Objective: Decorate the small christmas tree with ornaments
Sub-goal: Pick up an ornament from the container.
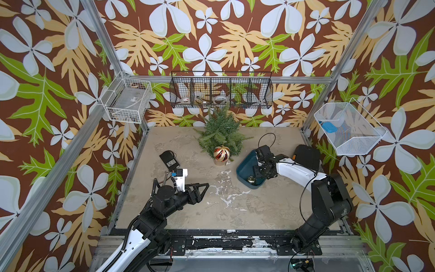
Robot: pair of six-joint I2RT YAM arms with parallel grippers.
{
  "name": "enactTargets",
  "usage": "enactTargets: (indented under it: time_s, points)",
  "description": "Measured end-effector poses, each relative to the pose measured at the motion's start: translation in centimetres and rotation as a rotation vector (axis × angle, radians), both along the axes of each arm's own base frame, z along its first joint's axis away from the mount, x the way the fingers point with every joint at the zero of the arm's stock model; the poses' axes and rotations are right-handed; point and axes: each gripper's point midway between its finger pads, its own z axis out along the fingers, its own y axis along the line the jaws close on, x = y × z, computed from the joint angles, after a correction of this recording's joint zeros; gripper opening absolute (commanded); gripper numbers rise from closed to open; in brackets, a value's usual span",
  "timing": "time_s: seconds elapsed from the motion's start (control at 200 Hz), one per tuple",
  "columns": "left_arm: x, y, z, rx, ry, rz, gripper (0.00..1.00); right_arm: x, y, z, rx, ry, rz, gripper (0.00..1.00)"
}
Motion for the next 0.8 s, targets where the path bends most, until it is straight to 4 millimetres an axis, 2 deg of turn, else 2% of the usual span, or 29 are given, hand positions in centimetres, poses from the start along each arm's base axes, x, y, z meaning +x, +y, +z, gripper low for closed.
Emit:
enactTargets:
  time_s: [0.345,0.581,0.801]
  points:
    - [0.0,0.0,0.2,-0.014,0.007,0.004,0.77,0.5,1.1,-1.0,0.051,-0.012,0.015,0.64]
    - [0.0,0.0,0.2,-0.016,0.007,0.004,0.76,0.6,1.2,-1.5,0.053,-0.011,0.015,0.66]
    - [-0.1,0.1,0.6,-0.024,0.001,0.005,0.76,1.0,1.3,-1.8,0.049,-0.009,0.015,0.60]
